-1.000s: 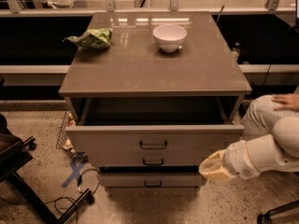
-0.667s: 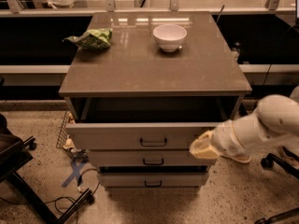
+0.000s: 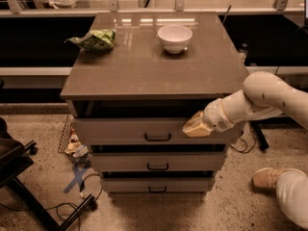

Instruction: Close top drawer

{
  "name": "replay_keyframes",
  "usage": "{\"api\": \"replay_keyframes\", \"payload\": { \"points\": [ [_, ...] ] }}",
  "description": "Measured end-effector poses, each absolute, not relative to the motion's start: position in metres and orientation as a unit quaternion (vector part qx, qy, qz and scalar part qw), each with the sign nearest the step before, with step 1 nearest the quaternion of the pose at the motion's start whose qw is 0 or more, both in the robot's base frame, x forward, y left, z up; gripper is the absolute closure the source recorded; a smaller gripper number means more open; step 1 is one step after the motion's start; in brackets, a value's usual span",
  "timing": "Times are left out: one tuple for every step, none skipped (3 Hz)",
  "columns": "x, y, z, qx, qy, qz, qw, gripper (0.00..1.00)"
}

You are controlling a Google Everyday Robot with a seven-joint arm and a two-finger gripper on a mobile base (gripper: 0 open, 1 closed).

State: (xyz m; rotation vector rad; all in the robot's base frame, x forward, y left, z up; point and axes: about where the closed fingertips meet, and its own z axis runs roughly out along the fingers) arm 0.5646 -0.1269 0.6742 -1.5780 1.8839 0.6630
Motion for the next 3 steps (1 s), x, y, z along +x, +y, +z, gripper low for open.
{"api": "replay_keyframes", "payload": {
  "points": [
    [0.565,-0.127,0.674,-0.593,0.707,0.249,0.294,1.0],
    [0.567,-0.117,0.636,-0.572,0.715,0.267,0.302,1.0],
    [0.567,-0.117,0.64,-0.572,0.715,0.267,0.302,1.0]
  ]
}}
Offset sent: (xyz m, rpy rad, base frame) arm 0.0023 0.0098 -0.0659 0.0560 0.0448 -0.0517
